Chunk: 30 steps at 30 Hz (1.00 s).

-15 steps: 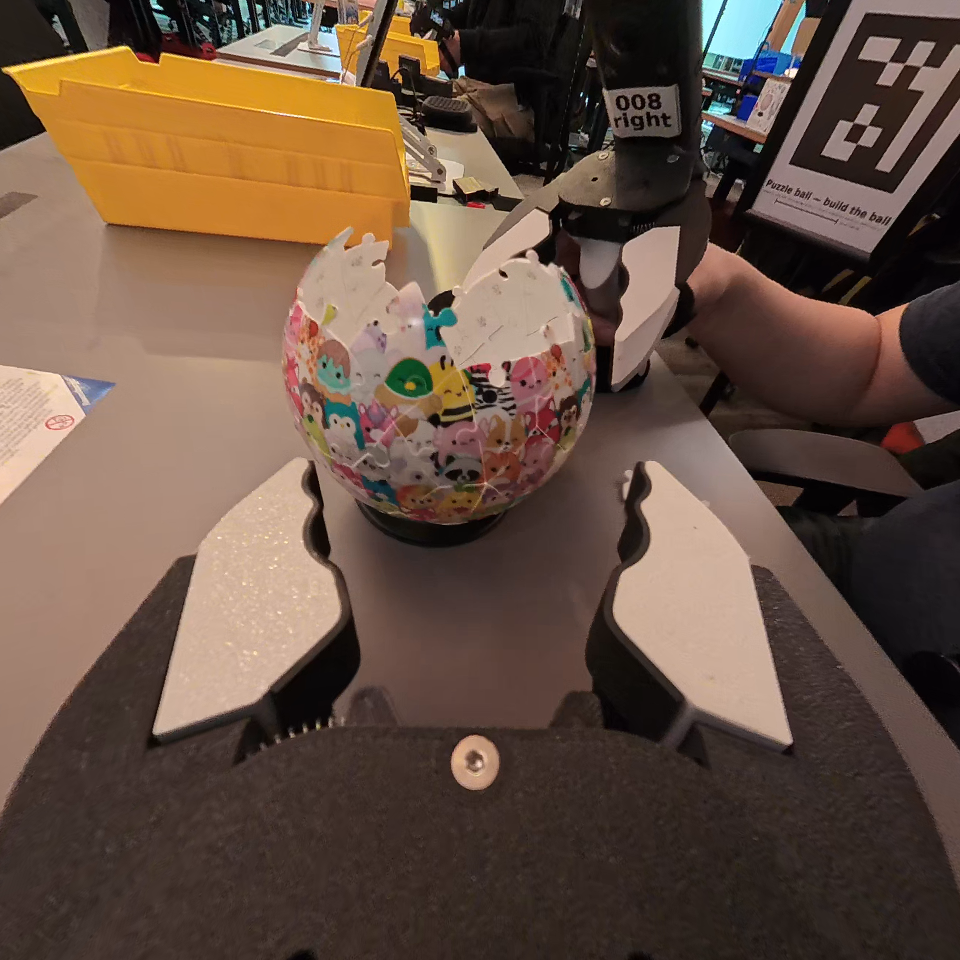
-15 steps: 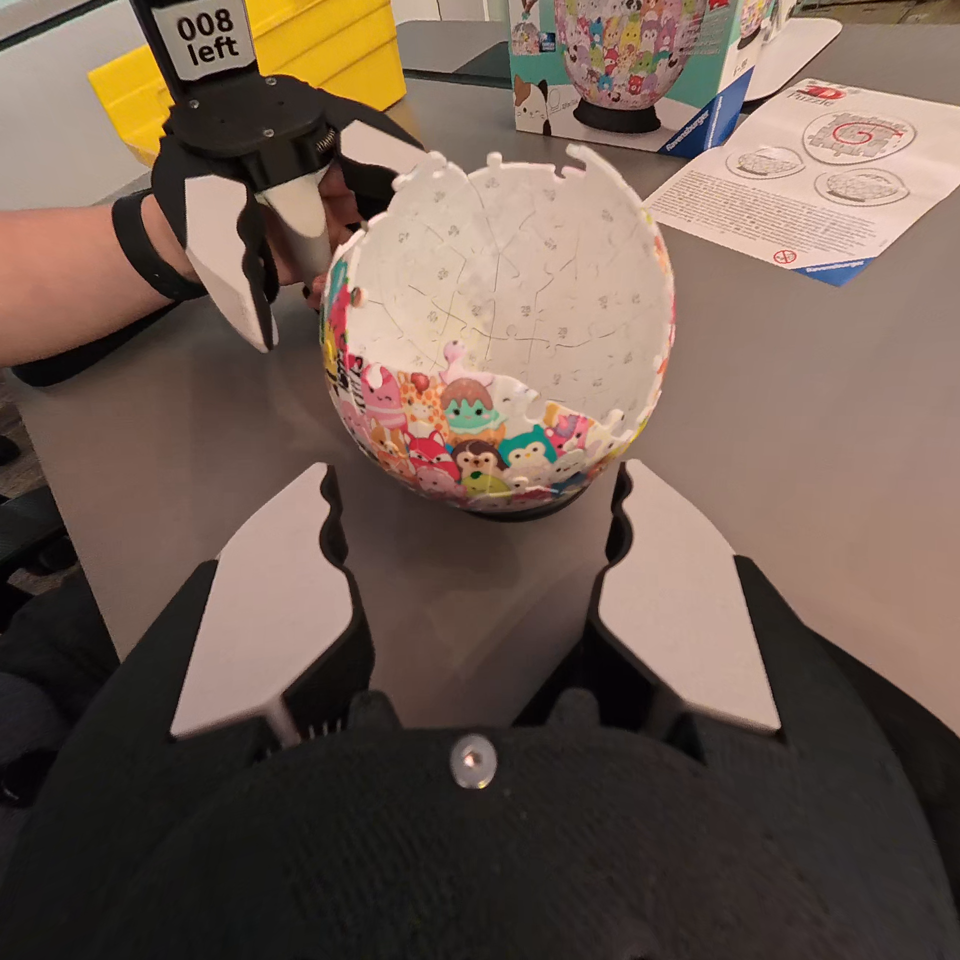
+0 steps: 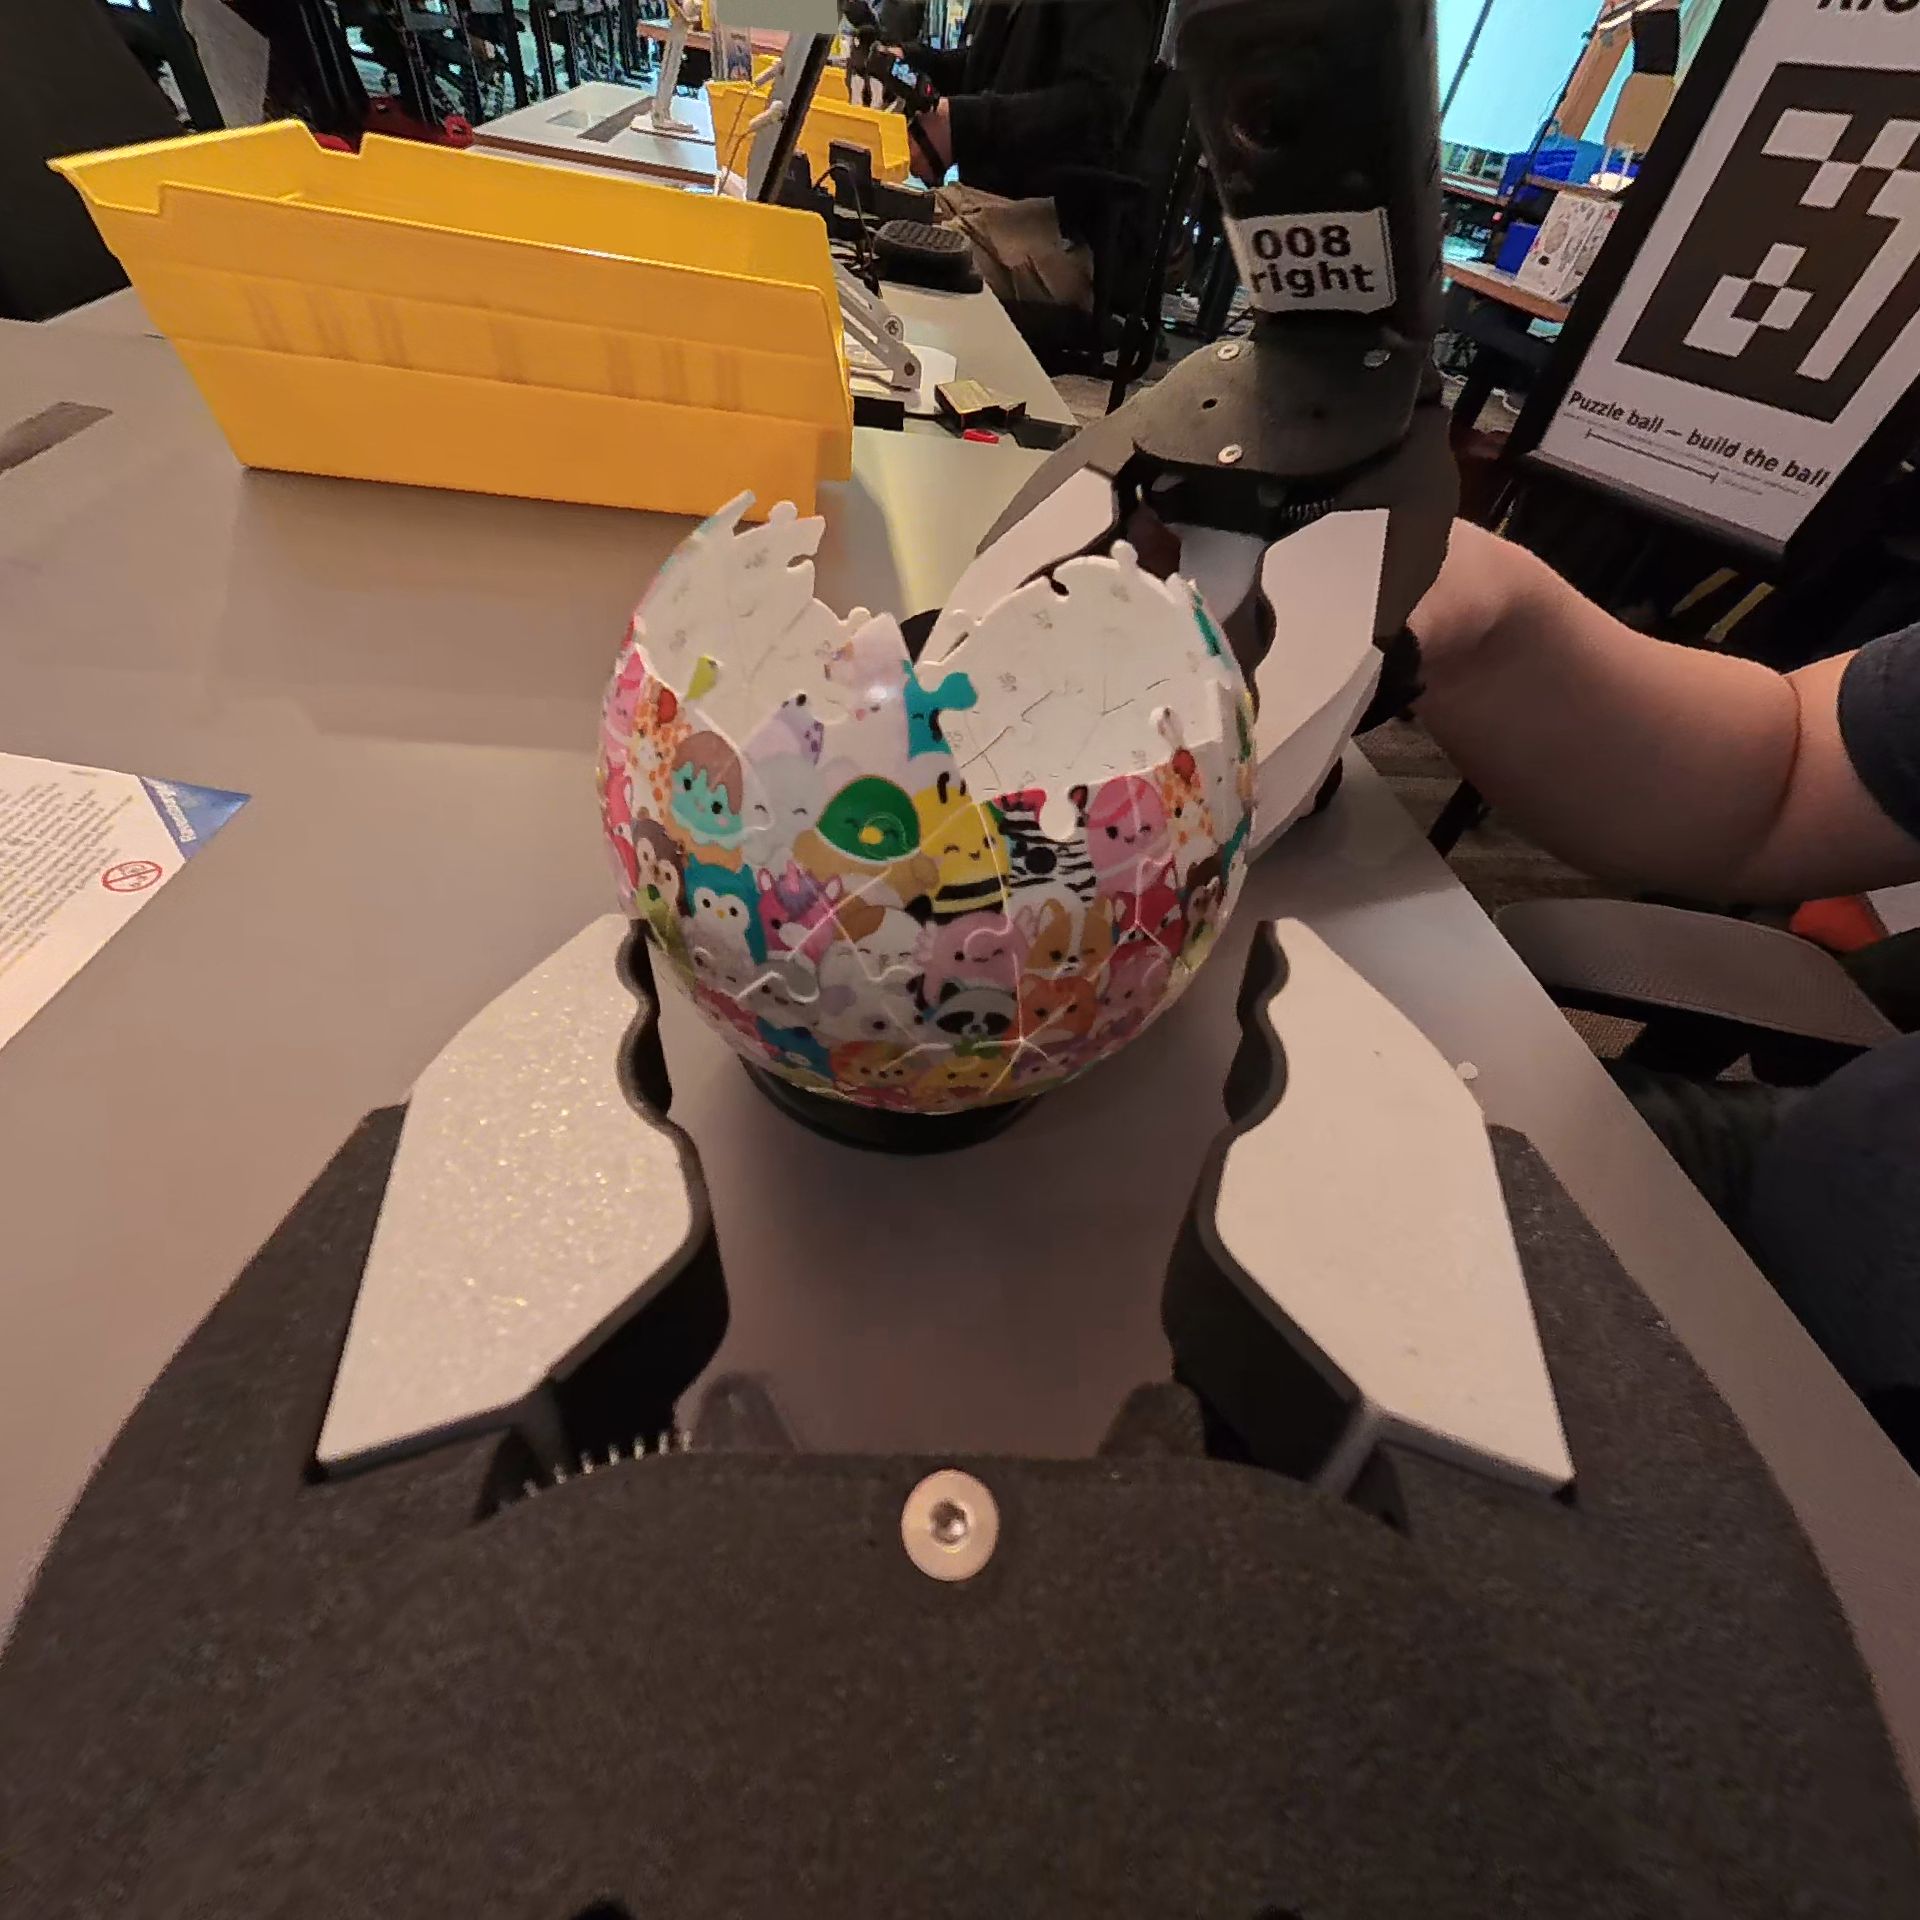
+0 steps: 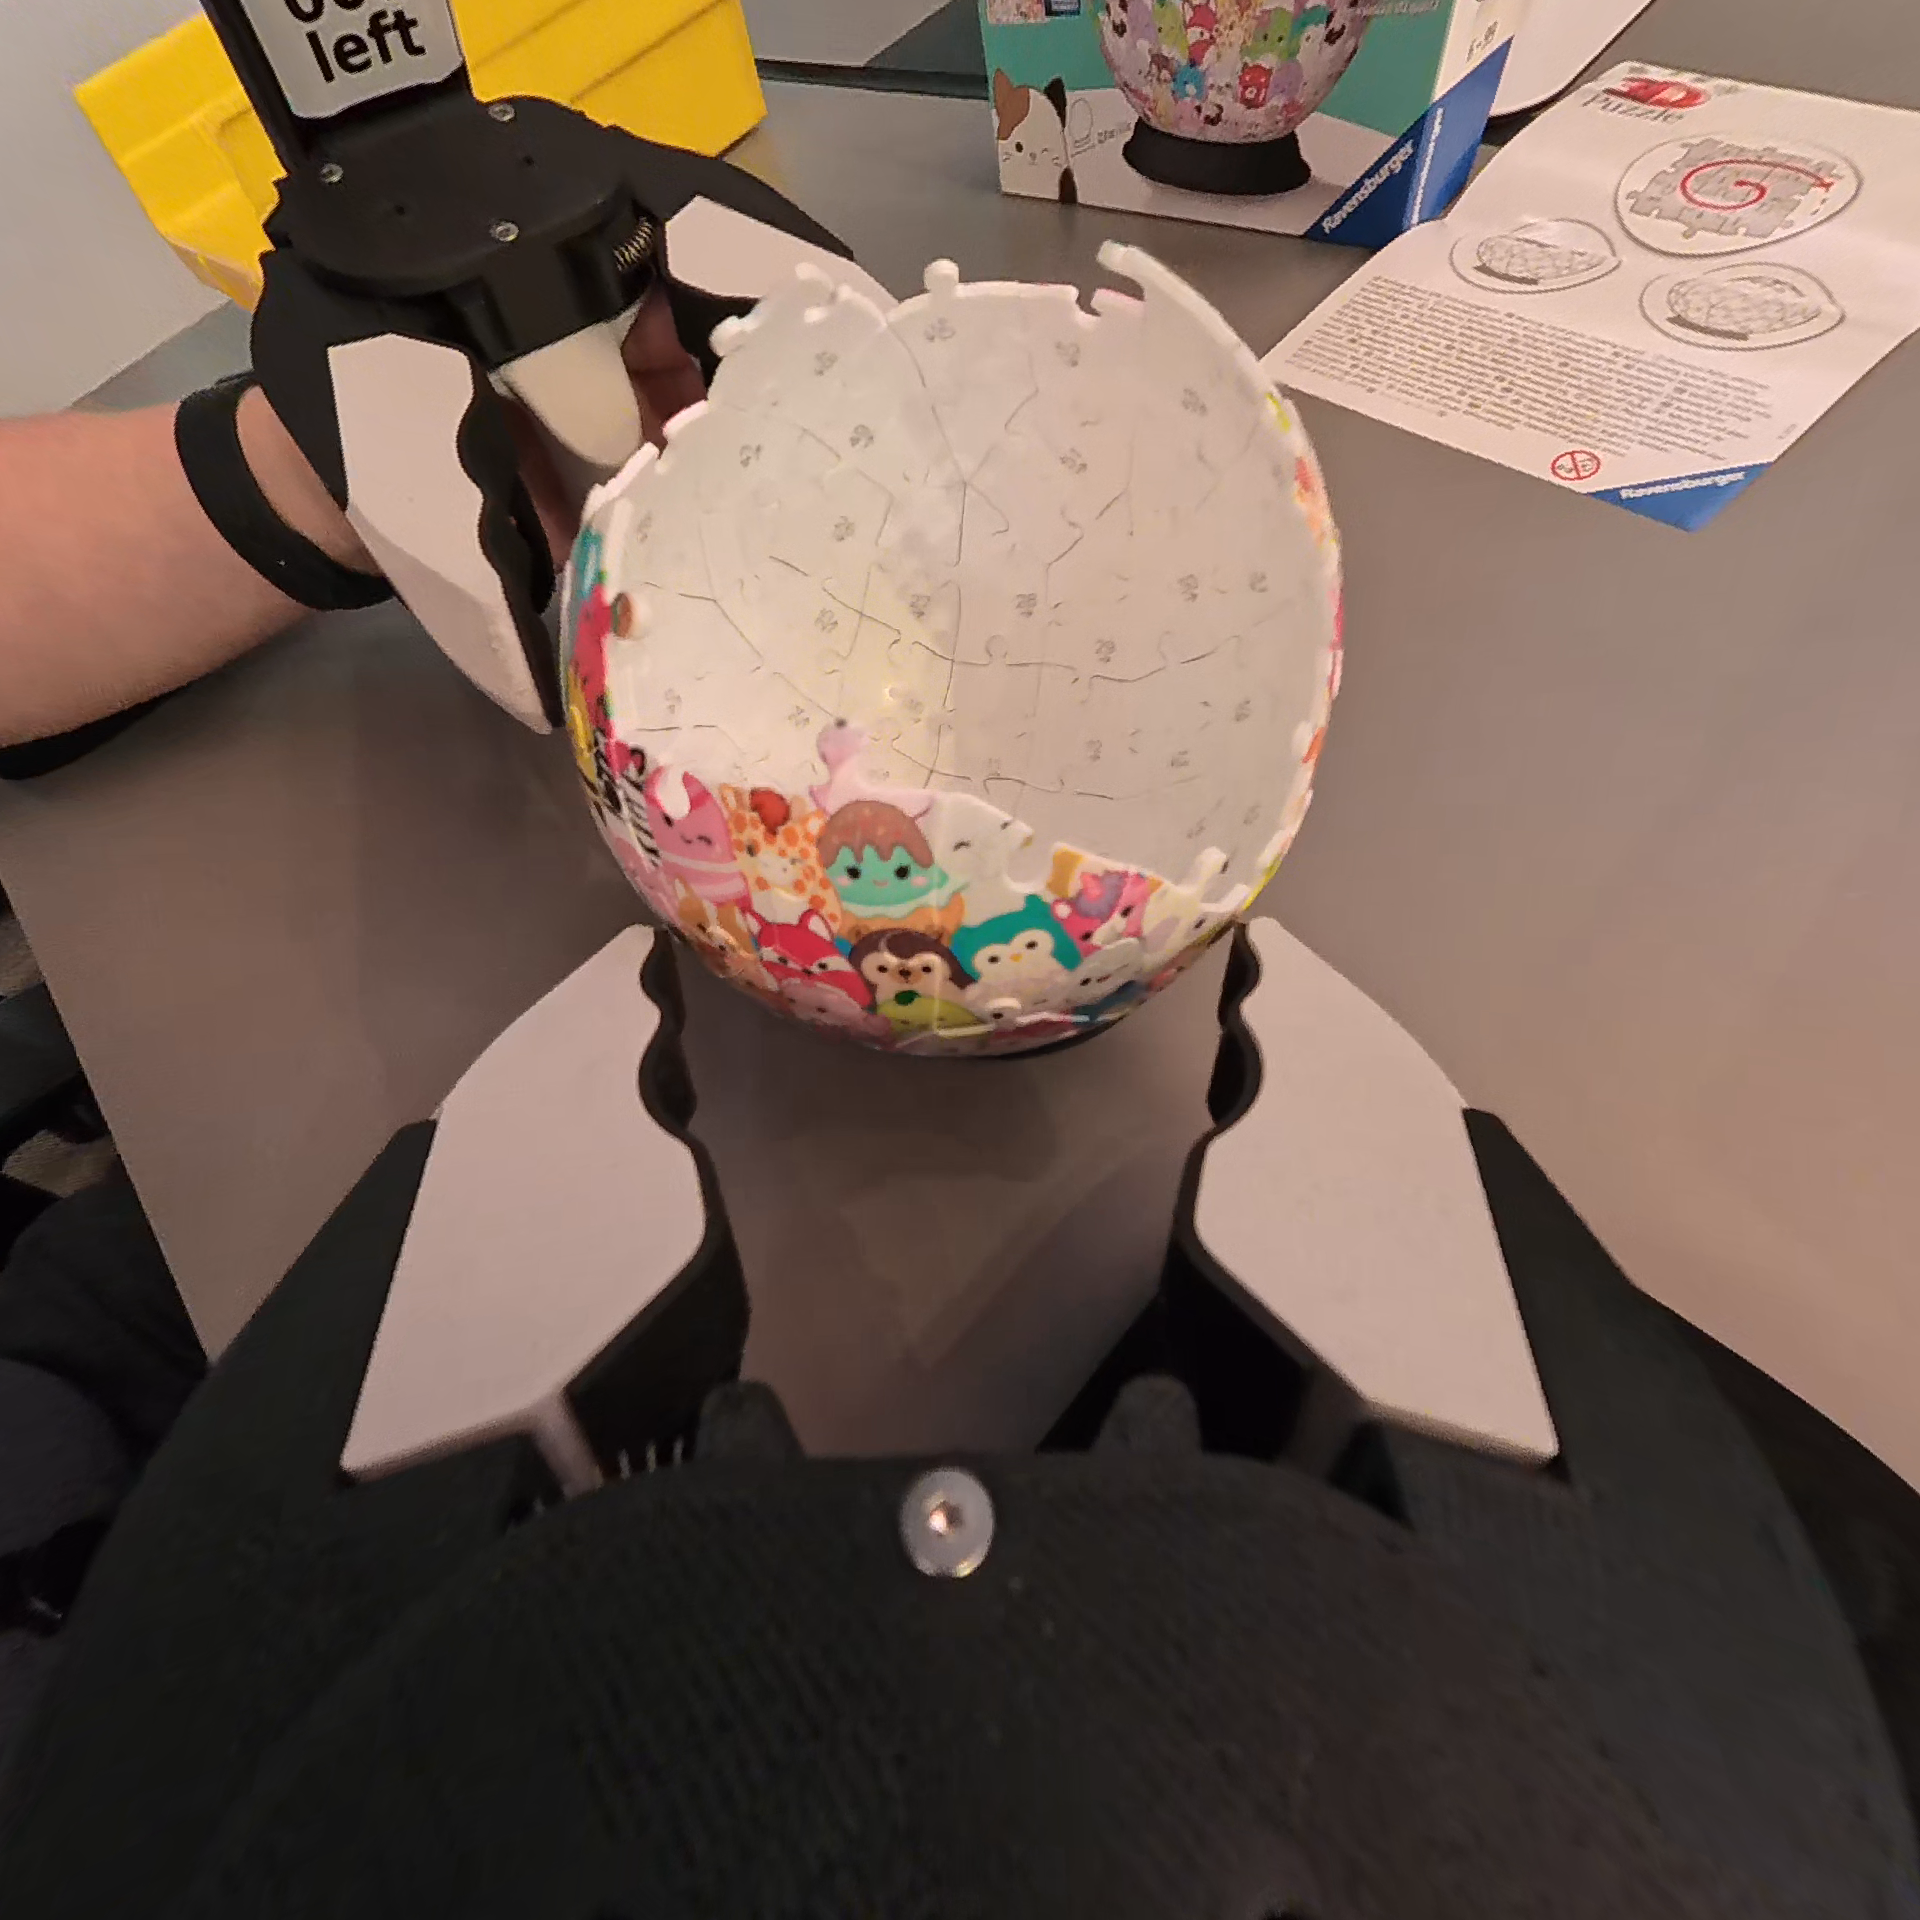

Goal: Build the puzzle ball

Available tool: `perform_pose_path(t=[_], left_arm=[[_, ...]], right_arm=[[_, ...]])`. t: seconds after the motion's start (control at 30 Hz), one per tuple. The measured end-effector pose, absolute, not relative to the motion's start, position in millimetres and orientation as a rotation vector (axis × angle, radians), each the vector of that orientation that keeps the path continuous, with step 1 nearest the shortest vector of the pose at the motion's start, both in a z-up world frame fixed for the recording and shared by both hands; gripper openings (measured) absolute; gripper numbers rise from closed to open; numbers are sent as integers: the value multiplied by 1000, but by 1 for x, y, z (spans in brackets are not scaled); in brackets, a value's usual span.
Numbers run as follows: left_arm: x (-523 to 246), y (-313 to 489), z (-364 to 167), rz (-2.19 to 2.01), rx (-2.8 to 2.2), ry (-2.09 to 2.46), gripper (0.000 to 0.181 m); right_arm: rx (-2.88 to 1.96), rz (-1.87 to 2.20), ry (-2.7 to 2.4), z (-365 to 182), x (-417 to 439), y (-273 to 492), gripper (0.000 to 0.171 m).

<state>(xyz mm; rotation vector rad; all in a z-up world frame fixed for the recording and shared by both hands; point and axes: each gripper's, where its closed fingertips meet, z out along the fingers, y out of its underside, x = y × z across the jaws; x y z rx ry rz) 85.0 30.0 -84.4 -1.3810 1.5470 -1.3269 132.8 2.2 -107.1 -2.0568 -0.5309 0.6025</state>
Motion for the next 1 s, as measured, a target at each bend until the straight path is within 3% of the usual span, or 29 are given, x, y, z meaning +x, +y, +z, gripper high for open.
perform_pose_path(t=[1.0], left_arm=[[71, 13, -77, -1368, -1422, 1507, 108]], right_arm=[[-2024, 645, -403, -89, 125, -32, 99]])
